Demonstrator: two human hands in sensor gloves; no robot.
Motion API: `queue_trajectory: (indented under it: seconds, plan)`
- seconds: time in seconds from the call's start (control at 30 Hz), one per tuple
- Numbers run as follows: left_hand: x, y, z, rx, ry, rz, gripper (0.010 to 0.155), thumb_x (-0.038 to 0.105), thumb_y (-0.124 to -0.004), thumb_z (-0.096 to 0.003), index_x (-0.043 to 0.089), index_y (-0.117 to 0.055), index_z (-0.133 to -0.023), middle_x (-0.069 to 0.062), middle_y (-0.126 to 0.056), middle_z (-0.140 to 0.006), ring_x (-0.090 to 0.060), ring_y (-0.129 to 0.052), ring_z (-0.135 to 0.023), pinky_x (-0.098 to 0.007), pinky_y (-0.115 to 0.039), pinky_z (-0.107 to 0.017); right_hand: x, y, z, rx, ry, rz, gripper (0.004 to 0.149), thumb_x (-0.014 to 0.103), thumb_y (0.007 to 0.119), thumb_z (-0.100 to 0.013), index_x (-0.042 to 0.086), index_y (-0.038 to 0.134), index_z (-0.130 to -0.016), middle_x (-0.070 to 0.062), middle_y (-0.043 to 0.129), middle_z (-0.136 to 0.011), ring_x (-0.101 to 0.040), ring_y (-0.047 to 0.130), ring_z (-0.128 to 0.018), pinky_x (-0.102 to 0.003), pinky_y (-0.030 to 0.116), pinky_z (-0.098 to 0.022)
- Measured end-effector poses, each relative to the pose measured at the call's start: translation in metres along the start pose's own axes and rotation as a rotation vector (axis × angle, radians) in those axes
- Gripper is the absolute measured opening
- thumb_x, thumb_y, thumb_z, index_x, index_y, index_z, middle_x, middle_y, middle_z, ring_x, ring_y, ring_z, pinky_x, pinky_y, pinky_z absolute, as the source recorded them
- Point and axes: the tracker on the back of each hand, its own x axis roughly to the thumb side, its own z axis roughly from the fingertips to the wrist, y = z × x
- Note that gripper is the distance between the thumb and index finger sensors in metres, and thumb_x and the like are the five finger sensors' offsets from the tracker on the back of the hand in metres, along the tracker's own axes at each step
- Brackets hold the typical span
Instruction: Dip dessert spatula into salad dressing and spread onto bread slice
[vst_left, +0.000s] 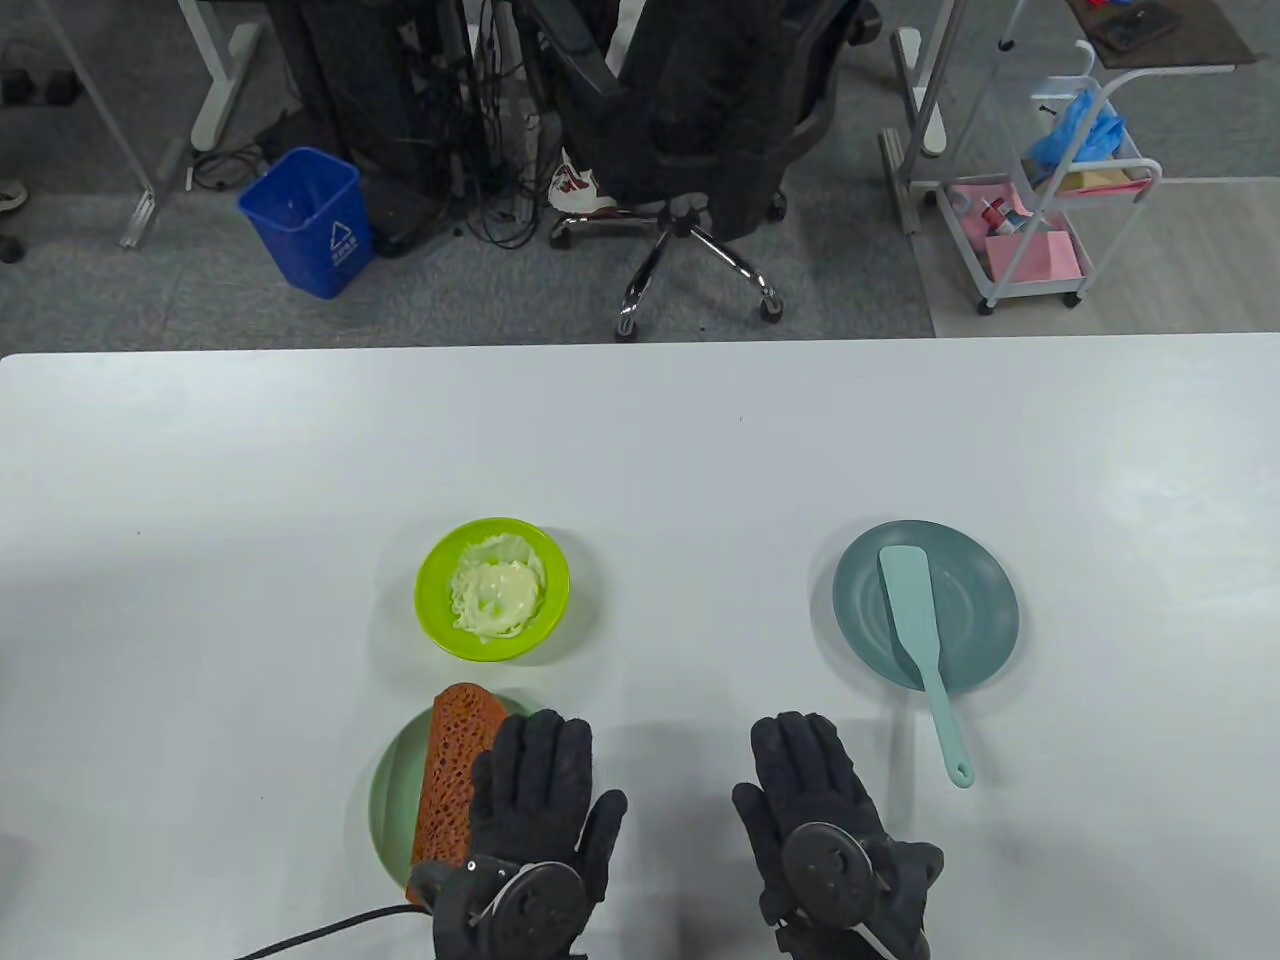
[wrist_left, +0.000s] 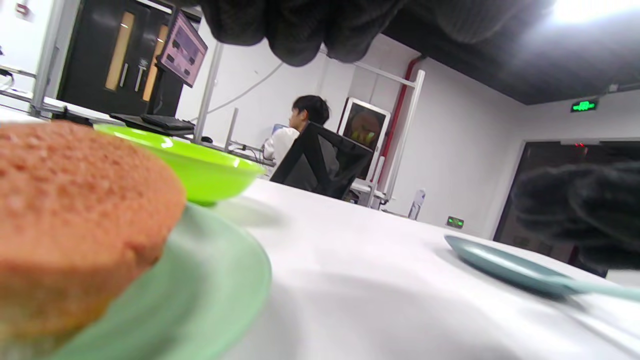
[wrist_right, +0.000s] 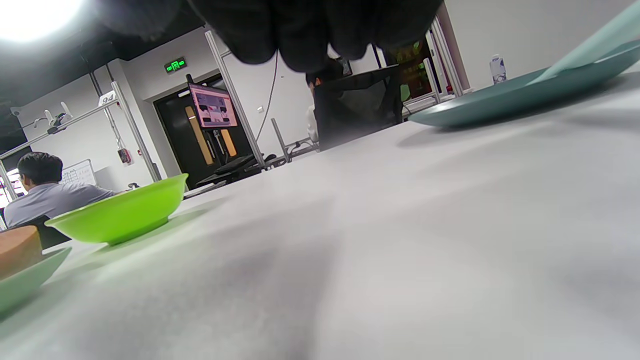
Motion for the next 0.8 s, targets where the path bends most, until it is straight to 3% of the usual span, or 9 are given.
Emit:
queue_trajectory:
  seconds: [0.17,0.33,0.4,0.5,0.57,0.8]
  plan:
    - [-0.021,0.023,-0.007,-0.026,0.073,-0.054,0.065,0.049,-0.059,-0.0644,0.01,-0.058,-0.117,-0.025,-0.058,-0.117,-0.057,-0.063,-0.105,-0.069,-0.053,-0.072,-0.002,-0.001,0.0,-0.006,0.006,-0.014,0.062,0.058,0.06,-0.05,0.034,0.053,-0.107,-0.002,0.053,-0.115,-0.032,0.053,-0.11,-0.045,0.056,-0.079]
    - [-0.067,0.045,-0.014,-0.052,0.194,-0.051,0.066,0.047,-0.066,-0.0629,0.009,-0.058,-0.116,-0.025,-0.063,-0.114,-0.055,-0.072,-0.101,-0.068,-0.06,-0.071,-0.003,-0.002,0.0,-0.01,0.009,-0.023,0.062,0.058,0.06,-0.05,0.034,0.053,-0.107,-0.002,0.053,-0.114,-0.032,0.053,-0.11,-0.045,0.056,-0.079]
    - [-0.086,0.048,-0.016,-0.108,0.176,-0.126,0.064,0.046,-0.069,-0.0623,0.011,-0.059,-0.116,-0.023,-0.065,-0.113,-0.051,-0.078,-0.098,-0.066,-0.065,-0.07,-0.003,-0.002,0.0,-0.01,0.009,-0.024,0.063,0.058,0.06,-0.05,0.034,0.053,-0.107,-0.002,0.053,-0.115,-0.032,0.053,-0.11,-0.045,0.056,-0.079]
    - [-0.113,0.05,-0.012,-0.218,0.262,-0.196,0.067,0.047,-0.07,-0.0618,0.012,-0.056,-0.117,-0.022,-0.064,-0.114,-0.047,-0.081,-0.098,-0.063,-0.068,-0.07,-0.004,-0.001,0.0,-0.004,0.008,-0.027,0.063,0.058,0.06,-0.05,0.034,0.051,-0.108,-0.002,0.052,-0.115,-0.032,0.052,-0.111,-0.045,0.056,-0.08]
    - [-0.13,0.05,-0.009,-0.213,0.308,-0.201,0.067,0.046,-0.072,-0.0611,0.012,-0.057,-0.116,-0.021,-0.067,-0.113,-0.044,-0.085,-0.094,-0.061,-0.071,-0.068,-0.004,-0.001,0.0,-0.003,0.01,-0.028,0.063,0.058,0.06,-0.05,0.034,0.051,-0.108,-0.002,0.052,-0.115,-0.032,0.052,-0.111,-0.045,0.055,-0.08]
    - [-0.184,0.025,0.01,-0.334,0.483,-0.054,0.068,0.05,-0.079,-0.0581,0.01,-0.065,-0.111,-0.014,-0.085,-0.096,-0.027,-0.103,-0.066,-0.045,-0.089,-0.052,-0.005,-0.002,0.0,-0.008,0.014,-0.032,0.063,0.058,0.06,-0.05,0.034,0.051,-0.108,-0.002,0.052,-0.115,-0.032,0.052,-0.111,-0.045,0.055,-0.08]
